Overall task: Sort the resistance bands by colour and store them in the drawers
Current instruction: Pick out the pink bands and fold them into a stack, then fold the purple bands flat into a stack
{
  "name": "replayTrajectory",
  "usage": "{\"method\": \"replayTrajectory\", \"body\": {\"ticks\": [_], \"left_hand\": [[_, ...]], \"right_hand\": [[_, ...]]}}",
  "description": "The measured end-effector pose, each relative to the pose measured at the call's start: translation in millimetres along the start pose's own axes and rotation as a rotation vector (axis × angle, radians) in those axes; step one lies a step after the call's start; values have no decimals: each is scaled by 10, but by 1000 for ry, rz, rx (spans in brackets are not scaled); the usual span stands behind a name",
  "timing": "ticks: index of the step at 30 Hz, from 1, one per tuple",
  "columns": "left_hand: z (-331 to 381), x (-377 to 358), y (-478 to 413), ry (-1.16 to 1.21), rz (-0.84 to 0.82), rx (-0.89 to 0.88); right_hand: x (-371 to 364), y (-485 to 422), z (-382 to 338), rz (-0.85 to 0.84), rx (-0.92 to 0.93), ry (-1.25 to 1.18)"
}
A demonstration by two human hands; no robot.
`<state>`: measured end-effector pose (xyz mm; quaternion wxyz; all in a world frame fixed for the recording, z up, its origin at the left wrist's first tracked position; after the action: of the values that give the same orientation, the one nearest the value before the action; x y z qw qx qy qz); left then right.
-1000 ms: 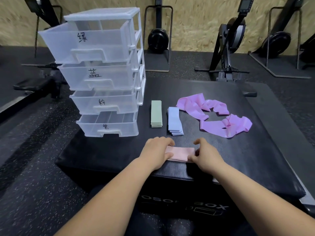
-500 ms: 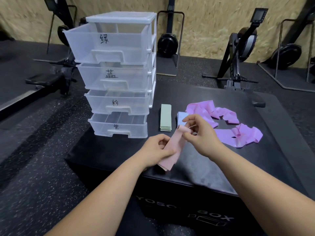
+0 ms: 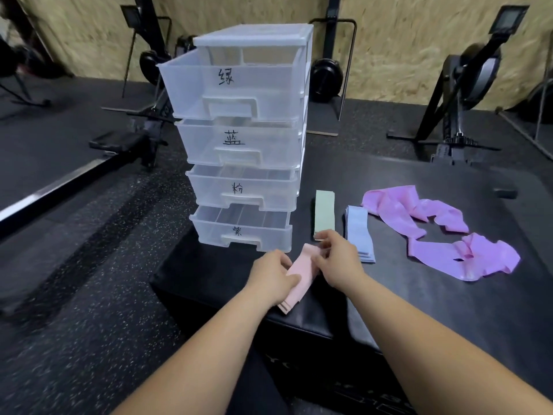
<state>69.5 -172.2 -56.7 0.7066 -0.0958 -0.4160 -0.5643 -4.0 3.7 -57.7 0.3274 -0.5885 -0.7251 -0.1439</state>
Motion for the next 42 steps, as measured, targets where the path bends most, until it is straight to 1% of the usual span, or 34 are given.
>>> {"method": "replayTrajectory", "body": {"ticks": [3, 6, 9, 12, 15, 19, 23, 31, 35, 38, 42], "left_hand": [[28, -80, 37, -201, 66, -82], [25, -106, 45, -193, 73, -92], [30, -102, 53, -153, 54, -81], [90, -99, 90, -139, 59, -67], [193, -93, 145, -198, 101, -73], [374, -130, 243, -236, 175, -142], [607, -297, 348, -241, 228, -251], [1120, -884, 576, -300, 195, -451], [1328, -1257, 646, -315, 111, -534], [1486, -1537, 696, -330, 43, -605], [1650, -1843, 732, -355, 10, -681]], "right_hand": [[-48, 33, -10, 7, 137, 229], [-39, 55, 8, 22, 141, 327], [-19, 64, 2, 14, 141, 365], [21, 78, -30, -21, 139, 340], [106, 106, -46, -38, 146, 323], [315, 200, -61, -24, 172, 351], [618, 390, 45, -1, 178, 395], [1266, 892, 740, 11, 82, 450], [1636, 1150, 1131, 29, 7, 501], [1882, 1282, 1394, 81, -47, 575], [2087, 1392, 1671, 176, -110, 685]]}}
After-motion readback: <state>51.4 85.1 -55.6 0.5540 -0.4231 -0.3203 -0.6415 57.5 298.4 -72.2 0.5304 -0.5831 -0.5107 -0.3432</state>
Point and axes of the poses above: each hand's wrist, its own y-axis away from the middle knuckle, its own x-axis out of the back of the hand, z = x × y, the point moved 5 cm from there along -y, towards the middle knuckle, and after that the axes turned 11 degrees about x, right-handed, at the moved point
